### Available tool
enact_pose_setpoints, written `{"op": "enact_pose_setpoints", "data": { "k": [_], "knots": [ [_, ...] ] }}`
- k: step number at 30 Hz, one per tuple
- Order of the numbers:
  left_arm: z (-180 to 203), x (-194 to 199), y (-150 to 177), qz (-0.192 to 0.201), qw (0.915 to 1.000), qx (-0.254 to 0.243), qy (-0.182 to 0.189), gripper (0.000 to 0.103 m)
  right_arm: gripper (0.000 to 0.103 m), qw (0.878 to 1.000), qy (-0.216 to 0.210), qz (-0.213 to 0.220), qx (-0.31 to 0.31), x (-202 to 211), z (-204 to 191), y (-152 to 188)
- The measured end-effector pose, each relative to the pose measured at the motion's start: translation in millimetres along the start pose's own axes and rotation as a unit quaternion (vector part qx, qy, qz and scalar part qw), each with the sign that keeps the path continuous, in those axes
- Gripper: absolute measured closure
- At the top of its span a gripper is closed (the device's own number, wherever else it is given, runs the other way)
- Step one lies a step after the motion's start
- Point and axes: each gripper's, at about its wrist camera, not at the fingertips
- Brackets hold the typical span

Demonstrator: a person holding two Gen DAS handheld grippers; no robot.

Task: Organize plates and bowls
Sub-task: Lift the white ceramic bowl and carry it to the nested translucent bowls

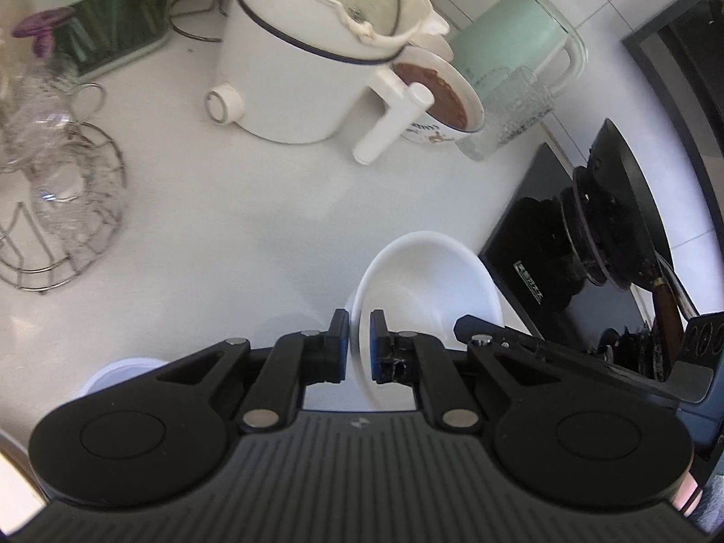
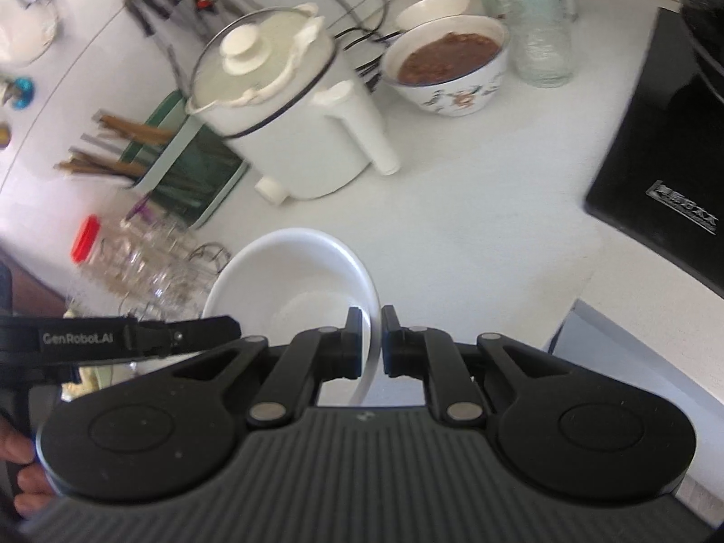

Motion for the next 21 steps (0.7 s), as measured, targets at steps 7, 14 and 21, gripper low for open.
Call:
{"op": "enact_pose_setpoints", "data": {
  "k": [7,14,21],
  "knots": [
    [-14,30,17,0.042,0.9986,0.032,-0.008,0.094,0.091,0.999,-0.018,-0.005,0.03,0,-20,4],
    [-32,52,39,0.076,0.9942,0.07,-0.031,0.094,0.09,0.996,-0.042,-0.011,0.081,-3,-48,7],
    [-52,74,60,0.109,0.9864,0.112,-0.048,0.094,0.09,0.99,-0.062,-0.028,0.127,-13,-76,8]
  ]
}}
Point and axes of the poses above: each gripper's, at about its wrist camera, not at the fingertips, and x roughly against the way its jaws point, z to its right, y to its underside, and after that the axes turned 15 degrees about y, right-handed
